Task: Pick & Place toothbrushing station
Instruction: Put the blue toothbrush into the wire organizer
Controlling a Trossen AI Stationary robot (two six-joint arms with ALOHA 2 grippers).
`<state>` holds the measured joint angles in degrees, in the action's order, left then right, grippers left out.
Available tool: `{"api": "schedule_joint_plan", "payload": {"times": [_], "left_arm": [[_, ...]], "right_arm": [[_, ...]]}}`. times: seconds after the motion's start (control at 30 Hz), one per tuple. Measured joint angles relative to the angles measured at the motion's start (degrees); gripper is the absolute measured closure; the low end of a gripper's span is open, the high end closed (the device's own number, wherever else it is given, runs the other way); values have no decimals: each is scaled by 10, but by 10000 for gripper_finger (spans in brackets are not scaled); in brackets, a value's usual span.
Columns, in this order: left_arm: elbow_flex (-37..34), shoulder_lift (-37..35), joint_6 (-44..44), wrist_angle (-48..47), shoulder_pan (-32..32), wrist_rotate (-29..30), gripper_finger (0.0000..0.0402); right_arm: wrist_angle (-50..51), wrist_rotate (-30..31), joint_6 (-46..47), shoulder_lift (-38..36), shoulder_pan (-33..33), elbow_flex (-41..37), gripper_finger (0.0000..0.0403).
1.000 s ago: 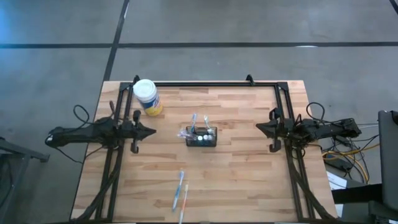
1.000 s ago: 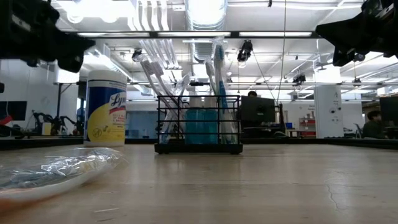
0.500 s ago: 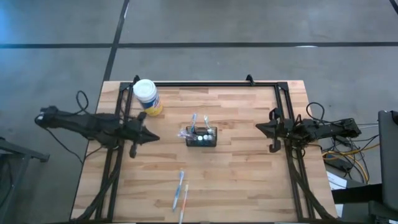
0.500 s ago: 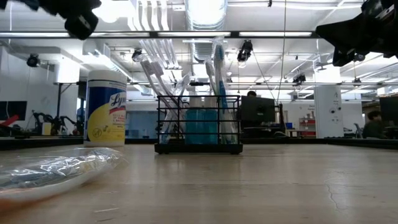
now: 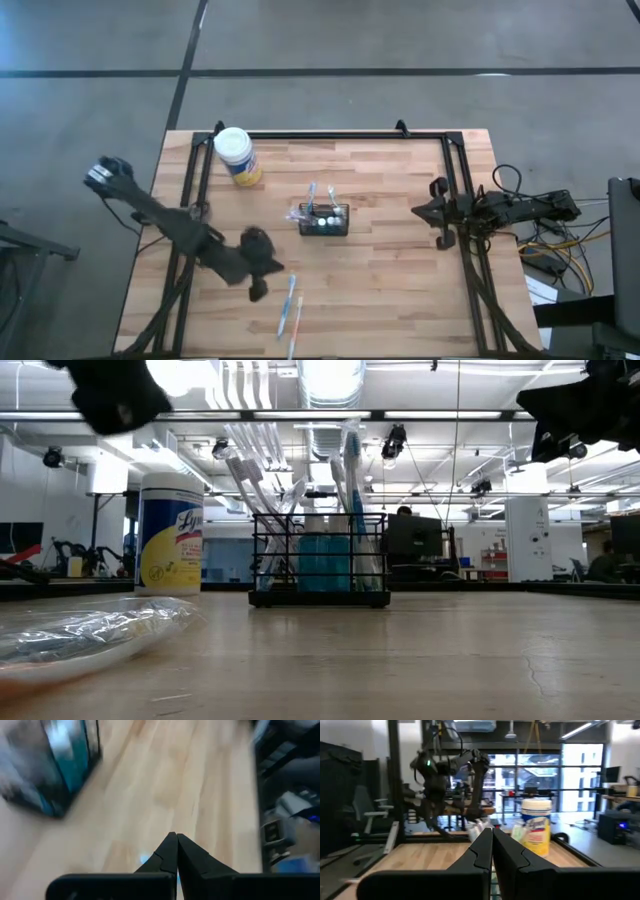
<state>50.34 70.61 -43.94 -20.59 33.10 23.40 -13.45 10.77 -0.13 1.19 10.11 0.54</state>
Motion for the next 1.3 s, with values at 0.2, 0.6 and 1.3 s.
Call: {"api": "schedule_joint_plan", "payload": {"times": [0.2, 0.6, 1.3], "left_arm": [[34, 108, -129, 9, 23, 1, 372], [194, 240, -240, -190, 23, -99, 263], [296, 392, -312, -286, -18, -165, 236]], "right_arm": [[1, -15, 2, 0, 0, 0, 394], [26, -24, -3, 0, 0, 0, 394], [43, -54, -29, 0, 0, 0, 394]]}}
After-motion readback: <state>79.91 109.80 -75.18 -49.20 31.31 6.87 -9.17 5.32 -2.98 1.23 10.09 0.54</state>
